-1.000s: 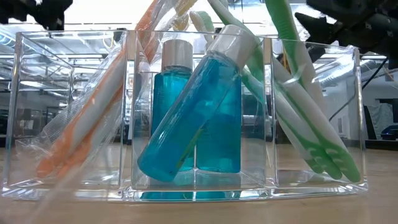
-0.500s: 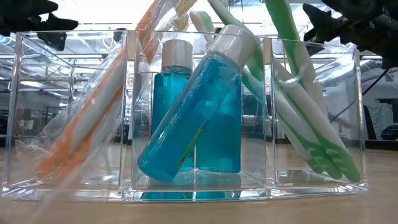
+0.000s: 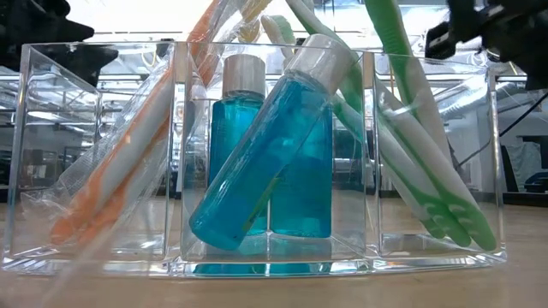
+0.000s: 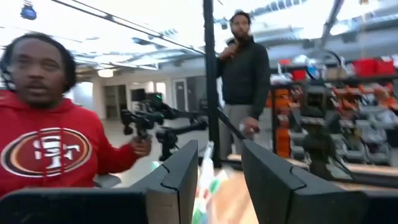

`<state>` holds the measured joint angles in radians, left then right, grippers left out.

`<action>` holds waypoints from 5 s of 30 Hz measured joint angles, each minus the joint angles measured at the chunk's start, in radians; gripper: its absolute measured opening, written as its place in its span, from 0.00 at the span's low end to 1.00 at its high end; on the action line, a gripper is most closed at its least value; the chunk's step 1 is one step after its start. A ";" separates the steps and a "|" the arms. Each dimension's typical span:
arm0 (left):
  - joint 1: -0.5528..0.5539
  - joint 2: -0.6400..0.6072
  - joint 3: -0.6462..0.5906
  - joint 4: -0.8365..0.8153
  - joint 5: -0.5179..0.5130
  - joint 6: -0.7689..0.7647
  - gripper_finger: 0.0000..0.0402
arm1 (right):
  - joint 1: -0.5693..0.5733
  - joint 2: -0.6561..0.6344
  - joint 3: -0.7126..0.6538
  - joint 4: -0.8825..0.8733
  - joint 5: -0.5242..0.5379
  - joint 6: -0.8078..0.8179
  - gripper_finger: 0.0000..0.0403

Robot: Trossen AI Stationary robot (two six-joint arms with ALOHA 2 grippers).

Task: Pick & Place toothbrushing station
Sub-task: Return to Home Position

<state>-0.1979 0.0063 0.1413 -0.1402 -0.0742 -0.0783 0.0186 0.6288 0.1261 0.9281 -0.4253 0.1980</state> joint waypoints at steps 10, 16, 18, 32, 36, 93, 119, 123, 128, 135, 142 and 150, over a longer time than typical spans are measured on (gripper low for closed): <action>0.107 0.000 0.009 -0.046 0.076 -0.010 0.59 | 0.000 -0.213 0.000 -0.199 -0.023 -0.051 0.28; 0.150 0.000 0.009 -0.035 0.133 -0.022 0.59 | 0.000 -0.333 0.000 -0.301 -0.016 -0.072 0.28; 0.159 0.000 0.001 -0.027 0.137 -0.028 0.59 | 0.000 -0.371 0.000 -0.347 -0.003 -0.084 0.28; 0.198 0.000 -0.024 -0.008 0.165 -0.049 0.59 | 0.000 -0.544 0.000 -0.513 0.084 -0.105 0.28; 0.198 0.000 -0.024 -0.008 0.181 -0.050 0.59 | 0.000 -0.553 0.000 -0.527 0.084 -0.106 0.28; 0.198 0.000 -0.085 0.091 0.197 -0.065 0.59 | 0.000 -0.626 -0.001 -0.631 0.085 -0.130 0.28; 0.198 0.006 -0.127 0.175 0.207 -0.078 0.59 | 0.000 -0.626 -0.089 -0.587 0.193 -0.165 0.28; 0.198 0.006 -0.127 0.174 0.207 -0.078 0.59 | 0.000 -0.626 -0.090 -0.589 0.193 -0.165 0.28; 0.198 0.006 -0.127 0.173 0.207 -0.075 0.59 | 0.000 -0.626 -0.092 -0.615 0.193 -0.168 0.28; 0.198 0.006 -0.126 0.173 0.207 -0.075 0.59 | 0.000 -0.626 -0.092 -0.620 0.193 -0.185 0.28; 0.198 0.006 -0.126 0.172 0.207 -0.075 0.59 | 0.000 -0.626 -0.093 -0.626 0.193 -0.186 0.28; 0.198 0.006 -0.126 0.172 0.207 -0.074 0.59 | 0.000 -0.626 -0.093 -0.627 0.193 -0.185 0.28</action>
<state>0.0002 0.0128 0.0151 0.0319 0.1326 -0.1519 0.0189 0.0029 0.0326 0.3016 -0.2321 0.0132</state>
